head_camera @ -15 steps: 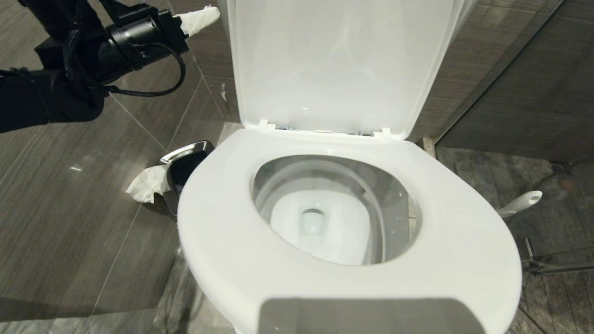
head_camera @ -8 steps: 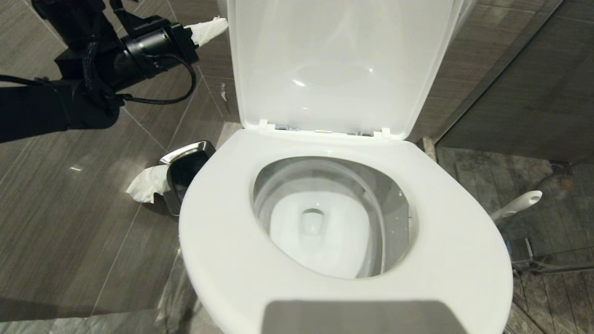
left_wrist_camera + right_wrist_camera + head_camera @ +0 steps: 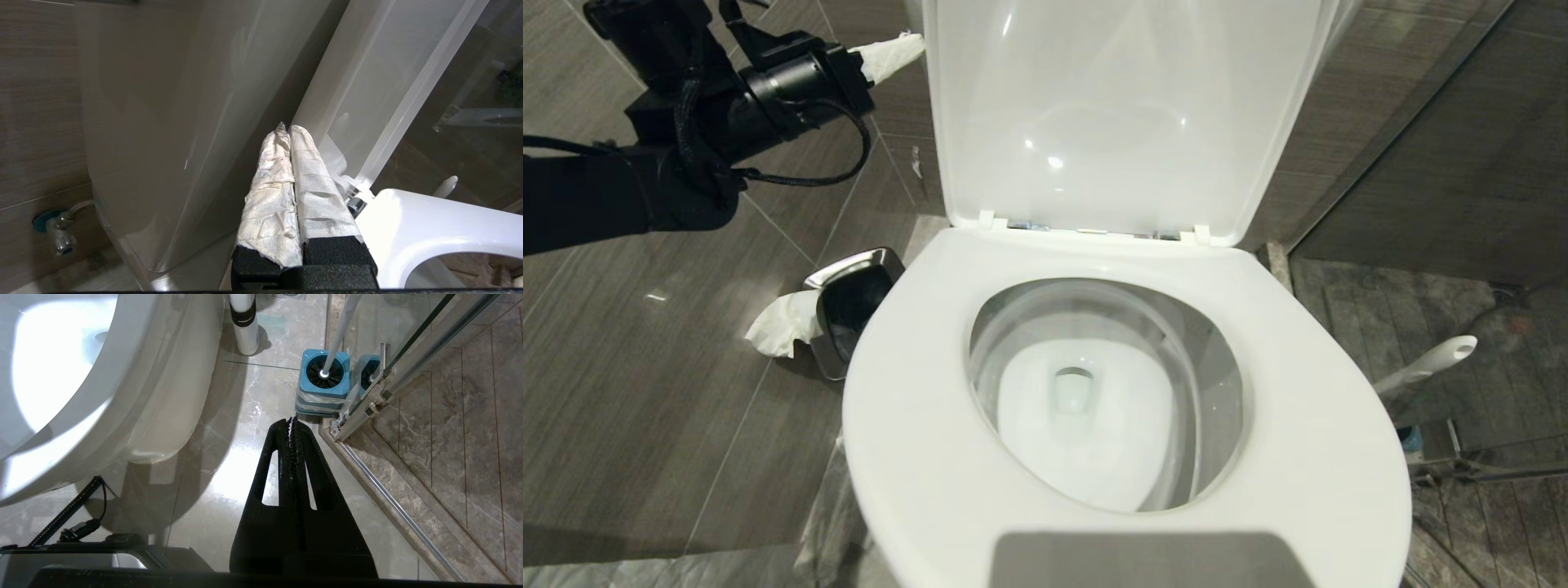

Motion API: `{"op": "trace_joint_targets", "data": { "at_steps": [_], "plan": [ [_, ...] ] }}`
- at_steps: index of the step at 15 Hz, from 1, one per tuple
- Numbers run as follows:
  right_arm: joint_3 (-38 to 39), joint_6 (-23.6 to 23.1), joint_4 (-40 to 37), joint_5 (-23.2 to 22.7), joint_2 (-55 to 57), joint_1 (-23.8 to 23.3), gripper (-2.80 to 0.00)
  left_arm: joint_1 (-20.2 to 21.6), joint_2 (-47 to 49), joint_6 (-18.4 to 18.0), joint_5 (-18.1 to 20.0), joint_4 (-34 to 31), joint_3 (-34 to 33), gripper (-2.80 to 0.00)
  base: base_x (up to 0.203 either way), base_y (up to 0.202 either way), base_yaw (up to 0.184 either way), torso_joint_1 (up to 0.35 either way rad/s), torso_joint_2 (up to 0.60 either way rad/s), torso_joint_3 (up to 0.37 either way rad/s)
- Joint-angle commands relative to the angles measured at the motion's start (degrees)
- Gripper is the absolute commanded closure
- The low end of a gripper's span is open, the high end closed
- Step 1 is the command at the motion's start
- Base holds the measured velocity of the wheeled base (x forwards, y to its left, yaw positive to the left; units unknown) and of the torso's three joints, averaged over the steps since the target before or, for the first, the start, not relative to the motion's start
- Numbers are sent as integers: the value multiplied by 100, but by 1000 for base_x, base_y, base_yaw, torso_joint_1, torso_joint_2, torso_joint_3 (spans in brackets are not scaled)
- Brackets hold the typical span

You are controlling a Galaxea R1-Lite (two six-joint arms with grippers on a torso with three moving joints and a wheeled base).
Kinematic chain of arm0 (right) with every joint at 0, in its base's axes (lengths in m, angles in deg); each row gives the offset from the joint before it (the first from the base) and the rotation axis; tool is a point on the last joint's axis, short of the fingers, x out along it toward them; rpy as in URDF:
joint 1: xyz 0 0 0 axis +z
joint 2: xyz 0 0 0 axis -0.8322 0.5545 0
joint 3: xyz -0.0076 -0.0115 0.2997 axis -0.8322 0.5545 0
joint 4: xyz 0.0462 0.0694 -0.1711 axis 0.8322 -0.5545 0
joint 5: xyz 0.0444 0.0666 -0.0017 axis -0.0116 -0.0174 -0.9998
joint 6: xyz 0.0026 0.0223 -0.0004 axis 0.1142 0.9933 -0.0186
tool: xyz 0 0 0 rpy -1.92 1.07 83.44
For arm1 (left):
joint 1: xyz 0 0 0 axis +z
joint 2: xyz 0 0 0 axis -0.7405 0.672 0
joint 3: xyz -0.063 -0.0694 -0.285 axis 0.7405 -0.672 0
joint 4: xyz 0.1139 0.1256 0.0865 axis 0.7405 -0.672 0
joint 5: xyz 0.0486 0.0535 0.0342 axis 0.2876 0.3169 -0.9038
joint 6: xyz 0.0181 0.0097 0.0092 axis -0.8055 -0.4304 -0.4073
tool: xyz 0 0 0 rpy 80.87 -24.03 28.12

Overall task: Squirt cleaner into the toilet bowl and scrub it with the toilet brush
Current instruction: Close the toilet lid

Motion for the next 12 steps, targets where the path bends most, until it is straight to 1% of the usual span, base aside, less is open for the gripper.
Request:
{"op": "trace_joint_targets", "data": {
  "at_steps": [1,4,8,12],
  "plan": [
    [-1,1,-2,2,2,-2,0,-11,7,18,47,22,-6,0,0,0,0,0,0,0],
    [0,1,-2,2,2,-6,0,-84,6,12,55,28,-8,0,0,0,0,0,0,0],
    [-1,1,-2,2,2,1,0,-99,85,-5,33,257,-8,0,0,0,0,0,0,0],
    [-1,1,-2,2,2,-2,0,-92,44,18,102,278,-42,0,0,0,0,0,0,0]
  ]
}}
